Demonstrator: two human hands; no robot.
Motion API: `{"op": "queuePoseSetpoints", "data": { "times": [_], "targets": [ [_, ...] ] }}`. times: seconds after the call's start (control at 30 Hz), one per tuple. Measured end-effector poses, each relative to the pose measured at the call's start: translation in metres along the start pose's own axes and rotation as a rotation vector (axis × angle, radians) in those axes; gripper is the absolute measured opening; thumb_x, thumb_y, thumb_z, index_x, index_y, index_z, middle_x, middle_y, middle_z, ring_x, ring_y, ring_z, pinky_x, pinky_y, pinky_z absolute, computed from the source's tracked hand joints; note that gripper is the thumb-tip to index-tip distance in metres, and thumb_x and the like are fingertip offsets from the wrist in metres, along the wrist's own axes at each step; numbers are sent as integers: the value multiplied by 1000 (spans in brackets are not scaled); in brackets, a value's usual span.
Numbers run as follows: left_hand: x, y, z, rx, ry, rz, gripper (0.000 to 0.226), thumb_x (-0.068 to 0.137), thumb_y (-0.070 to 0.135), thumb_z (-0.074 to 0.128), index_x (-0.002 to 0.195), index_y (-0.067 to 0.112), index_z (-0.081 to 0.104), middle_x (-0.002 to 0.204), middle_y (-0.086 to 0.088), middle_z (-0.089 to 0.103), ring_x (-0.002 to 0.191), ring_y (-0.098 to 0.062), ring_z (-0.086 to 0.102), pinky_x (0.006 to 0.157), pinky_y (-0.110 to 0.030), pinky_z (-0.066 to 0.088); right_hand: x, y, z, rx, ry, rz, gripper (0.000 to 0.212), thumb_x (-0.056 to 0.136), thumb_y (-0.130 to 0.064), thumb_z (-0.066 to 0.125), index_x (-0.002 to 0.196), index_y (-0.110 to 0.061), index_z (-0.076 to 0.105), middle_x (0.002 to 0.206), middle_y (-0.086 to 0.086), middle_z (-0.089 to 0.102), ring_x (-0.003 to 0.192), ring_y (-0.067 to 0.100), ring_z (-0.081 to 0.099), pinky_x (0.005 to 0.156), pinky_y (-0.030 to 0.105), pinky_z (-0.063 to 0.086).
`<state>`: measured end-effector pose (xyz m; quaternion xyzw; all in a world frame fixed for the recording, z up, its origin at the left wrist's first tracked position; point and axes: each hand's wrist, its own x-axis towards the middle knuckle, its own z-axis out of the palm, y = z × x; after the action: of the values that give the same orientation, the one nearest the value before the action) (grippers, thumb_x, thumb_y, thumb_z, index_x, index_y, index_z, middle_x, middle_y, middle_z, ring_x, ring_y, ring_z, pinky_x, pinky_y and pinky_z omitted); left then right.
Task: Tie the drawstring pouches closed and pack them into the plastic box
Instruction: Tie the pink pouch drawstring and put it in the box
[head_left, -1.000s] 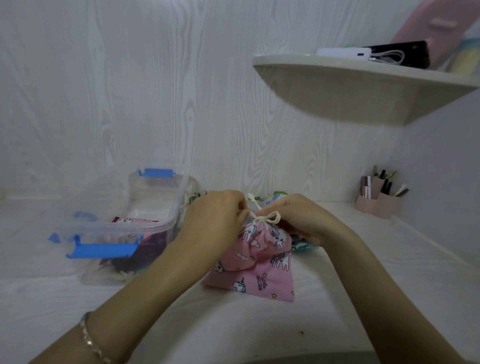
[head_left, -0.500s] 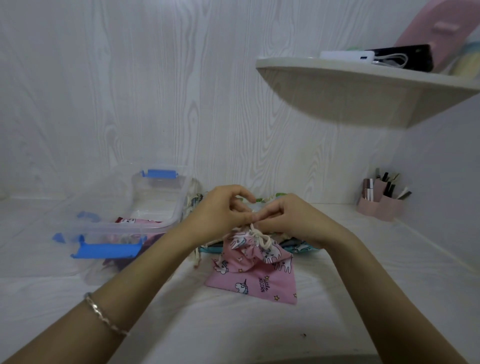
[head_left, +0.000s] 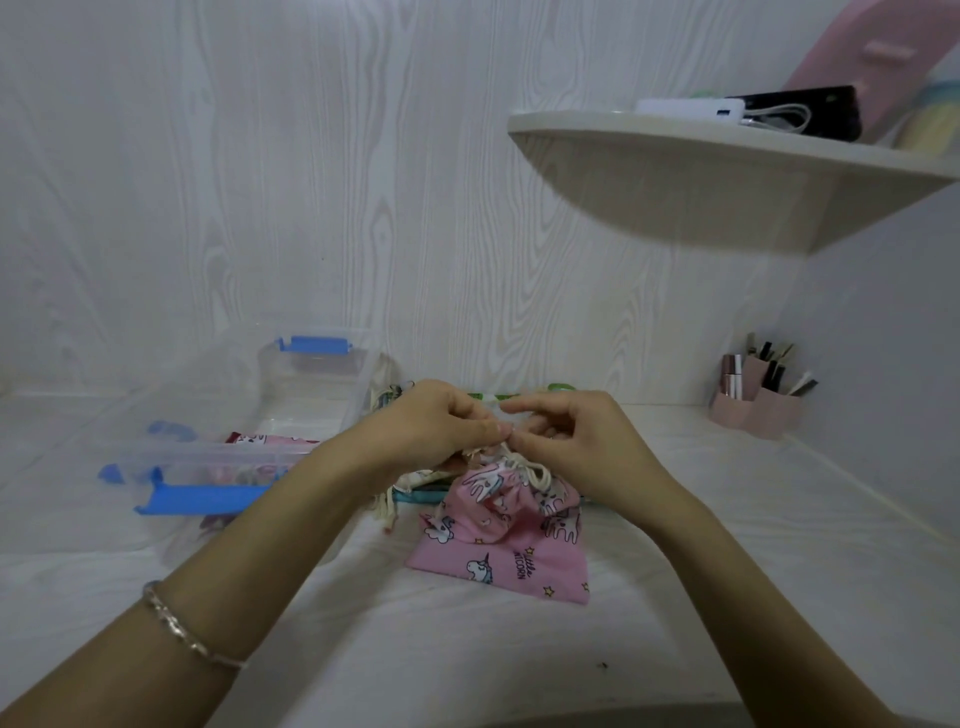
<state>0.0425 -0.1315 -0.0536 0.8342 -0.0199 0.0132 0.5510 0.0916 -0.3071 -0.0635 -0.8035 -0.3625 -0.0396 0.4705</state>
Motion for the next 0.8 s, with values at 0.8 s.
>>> {"op": "queuePoseSetpoints", "data": {
  "times": [0.8],
  "targets": [
    [-14, 6, 9, 24, -32, 109, 21, 95, 16, 57, 78, 9, 66, 57, 6, 51, 50, -3, 45, 52, -15, 39, -6, 9, -2, 934, -121, 350, 24, 78, 8, 68, 90, -9, 55, 61, 3, 57, 49, 7, 49, 42, 15, 36]
  ]
}}
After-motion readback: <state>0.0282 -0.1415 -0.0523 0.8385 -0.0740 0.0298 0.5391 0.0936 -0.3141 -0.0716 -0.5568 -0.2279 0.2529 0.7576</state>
